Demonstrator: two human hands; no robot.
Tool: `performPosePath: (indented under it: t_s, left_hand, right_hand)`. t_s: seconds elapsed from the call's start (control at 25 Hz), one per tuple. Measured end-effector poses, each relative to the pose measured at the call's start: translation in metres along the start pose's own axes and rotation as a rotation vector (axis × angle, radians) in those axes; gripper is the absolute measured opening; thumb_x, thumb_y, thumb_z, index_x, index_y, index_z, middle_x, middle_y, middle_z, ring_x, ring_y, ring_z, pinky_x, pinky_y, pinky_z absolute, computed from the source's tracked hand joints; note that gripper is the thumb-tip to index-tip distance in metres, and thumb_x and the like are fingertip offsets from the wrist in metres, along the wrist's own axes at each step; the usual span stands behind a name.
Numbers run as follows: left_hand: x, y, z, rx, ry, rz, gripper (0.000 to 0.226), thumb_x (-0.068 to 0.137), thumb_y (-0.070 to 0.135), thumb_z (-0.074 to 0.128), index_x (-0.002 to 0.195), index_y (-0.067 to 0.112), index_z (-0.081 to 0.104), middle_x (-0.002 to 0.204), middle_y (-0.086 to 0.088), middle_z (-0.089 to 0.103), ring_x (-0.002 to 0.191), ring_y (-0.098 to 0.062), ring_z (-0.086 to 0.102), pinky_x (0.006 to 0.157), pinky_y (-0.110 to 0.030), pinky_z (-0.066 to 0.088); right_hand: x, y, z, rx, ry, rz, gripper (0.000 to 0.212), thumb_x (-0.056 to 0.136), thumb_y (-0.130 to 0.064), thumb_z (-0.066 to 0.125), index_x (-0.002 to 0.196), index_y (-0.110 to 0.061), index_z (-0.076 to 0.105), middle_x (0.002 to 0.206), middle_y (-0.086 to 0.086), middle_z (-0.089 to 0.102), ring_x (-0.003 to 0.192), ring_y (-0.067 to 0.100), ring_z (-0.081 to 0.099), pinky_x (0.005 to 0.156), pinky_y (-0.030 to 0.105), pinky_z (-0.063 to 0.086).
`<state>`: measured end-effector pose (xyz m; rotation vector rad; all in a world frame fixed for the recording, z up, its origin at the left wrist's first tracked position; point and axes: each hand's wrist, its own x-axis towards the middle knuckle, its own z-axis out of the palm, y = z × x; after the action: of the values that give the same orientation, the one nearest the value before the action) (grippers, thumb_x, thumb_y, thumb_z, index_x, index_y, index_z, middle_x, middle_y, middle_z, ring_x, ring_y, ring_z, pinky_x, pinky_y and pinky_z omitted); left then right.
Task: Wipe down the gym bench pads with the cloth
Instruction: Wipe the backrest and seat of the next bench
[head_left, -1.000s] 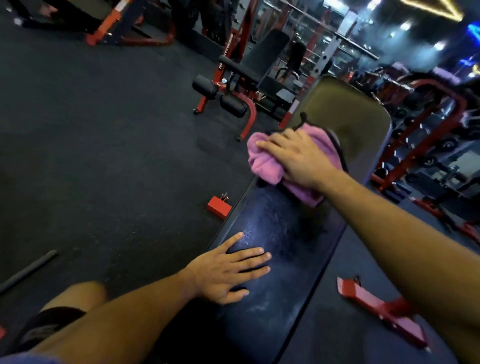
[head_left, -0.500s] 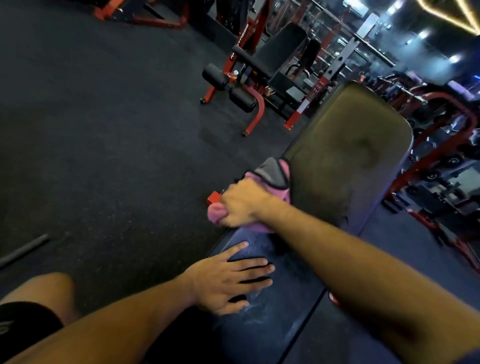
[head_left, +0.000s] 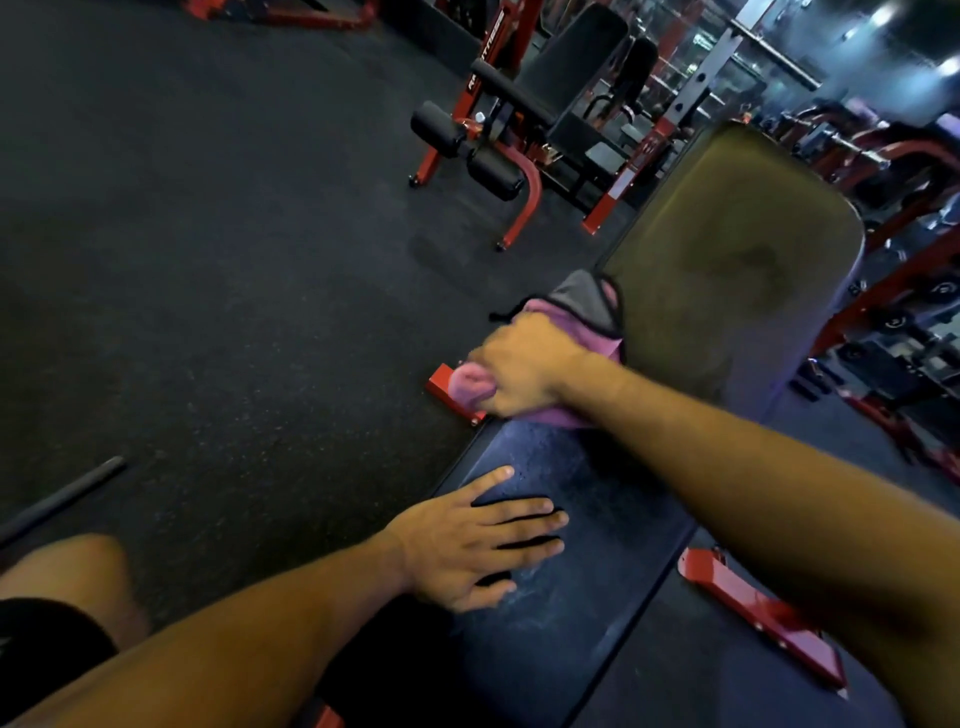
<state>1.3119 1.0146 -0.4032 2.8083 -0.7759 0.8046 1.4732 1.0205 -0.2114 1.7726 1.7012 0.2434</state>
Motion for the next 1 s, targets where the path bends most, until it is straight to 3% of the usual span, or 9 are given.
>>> performPosePath:
  t_s: [0.08, 0.16, 0.28, 0.36, 0.48, 0.6, 0.72, 0.84, 1.0]
  left_hand:
    - [0.000, 0.000, -0.001, 0.001, -0.019, 0.008, 0.067, 0.104, 0.046, 0.043, 0.165, 0.023, 0.026, 0.174, -0.001, 0.015, 0.161, -0.017, 0.006, 0.127, -0.061, 0.014]
    - [0.002, 0.000, -0.002, 0.004, -0.024, 0.002, 0.068, 0.104, 0.045, 0.044, 0.165, 0.023, 0.025, 0.174, -0.001, 0.015, 0.161, -0.017, 0.006, 0.126, -0.061, 0.015]
    - [0.000, -0.001, 0.000, 0.024, 0.001, -0.010, 0.066, 0.102, 0.042, 0.044, 0.164, 0.023, 0.030, 0.173, 0.000, 0.018, 0.161, -0.016, 0.010, 0.127, -0.060, 0.015]
    - [0.000, 0.001, -0.001, 0.055, -0.017, 0.011, 0.065, 0.102, 0.041, 0.045, 0.163, 0.024, 0.031, 0.173, 0.001, 0.019, 0.161, -0.016, 0.010, 0.127, -0.060, 0.014]
    - [0.005, 0.003, -0.010, 0.085, -0.040, -0.014, 0.062, 0.104, 0.041, 0.043, 0.163, 0.025, 0.032, 0.173, 0.001, 0.018, 0.161, -0.016, 0.009, 0.128, -0.059, 0.013]
    - [-0.030, 0.043, -0.005, 0.097, -0.022, -0.219, 0.061, 0.108, 0.047, 0.039, 0.164, 0.024, 0.029, 0.173, -0.003, 0.017, 0.161, -0.020, 0.009, 0.127, -0.056, 0.017]
    - [-0.093, 0.100, 0.019, 0.128, 0.003, -0.238, 0.067, 0.107, 0.055, 0.040, 0.165, 0.025, 0.026, 0.174, -0.003, 0.016, 0.161, -0.023, 0.012, 0.128, -0.053, 0.011]
    - [-0.111, 0.104, 0.031, 0.163, 0.018, -0.244, 0.068, 0.106, 0.057, 0.042, 0.164, 0.025, 0.028, 0.173, -0.001, 0.019, 0.160, -0.022, 0.018, 0.127, -0.051, 0.015]
    - [-0.109, 0.100, 0.036, 0.114, 0.056, -0.215, 0.069, 0.104, 0.057, 0.045, 0.163, 0.023, 0.033, 0.172, -0.002, 0.024, 0.159, -0.022, 0.021, 0.124, -0.051, 0.023]
  right_hand:
    - [-0.007, -0.036, 0.009, 0.090, -0.012, -0.138, 0.035, 0.081, -0.055, 0.042, 0.072, -0.023, 0.050, 0.080, 0.003, 0.070, 0.070, 0.030, 0.067, 0.063, 0.034, 0.051]
    - [-0.010, -0.017, 0.009, 0.113, 0.012, -0.181, 0.031, 0.084, -0.057, 0.047, 0.079, -0.027, 0.048, 0.084, 0.002, 0.068, 0.073, 0.029, 0.066, 0.068, 0.039, 0.052]
    - [-0.012, 0.032, 0.002, 0.098, 0.090, 0.043, 0.031, 0.085, -0.058, 0.047, 0.083, -0.028, 0.049, 0.090, 0.001, 0.071, 0.084, 0.030, 0.068, 0.083, 0.040, 0.045]
    - [-0.012, 0.022, 0.007, 0.042, 0.176, 0.116, 0.033, 0.079, -0.056, 0.034, 0.074, -0.025, 0.046, 0.080, 0.002, 0.070, 0.077, 0.028, 0.068, 0.079, 0.039, 0.037]
    - [-0.017, -0.026, 0.013, 0.114, 0.127, 0.038, 0.031, 0.078, -0.054, 0.035, 0.070, -0.025, 0.043, 0.076, 0.001, 0.067, 0.071, 0.028, 0.064, 0.072, 0.038, 0.036]
    - [-0.023, -0.023, -0.004, 0.225, 0.064, -0.020, 0.027, 0.082, -0.054, 0.041, 0.080, -0.027, 0.042, 0.088, 0.001, 0.065, 0.084, 0.029, 0.064, 0.074, 0.037, 0.031]
    - [-0.023, -0.010, -0.011, 0.101, 0.161, -0.119, 0.024, 0.081, -0.054, 0.035, 0.084, -0.030, 0.038, 0.088, 0.000, 0.063, 0.082, 0.029, 0.063, 0.075, 0.042, 0.033]
    - [-0.020, -0.020, 0.001, -0.048, 0.033, -0.029, 0.036, 0.082, -0.059, 0.026, 0.078, -0.028, 0.042, 0.090, -0.003, 0.069, 0.085, 0.029, 0.067, 0.084, 0.049, 0.038]
    - [-0.007, -0.095, 0.012, 0.031, -0.037, 0.018, 0.049, 0.079, -0.057, 0.020, 0.074, -0.023, 0.054, 0.094, 0.005, 0.075, 0.089, 0.029, 0.072, 0.081, 0.042, 0.036]
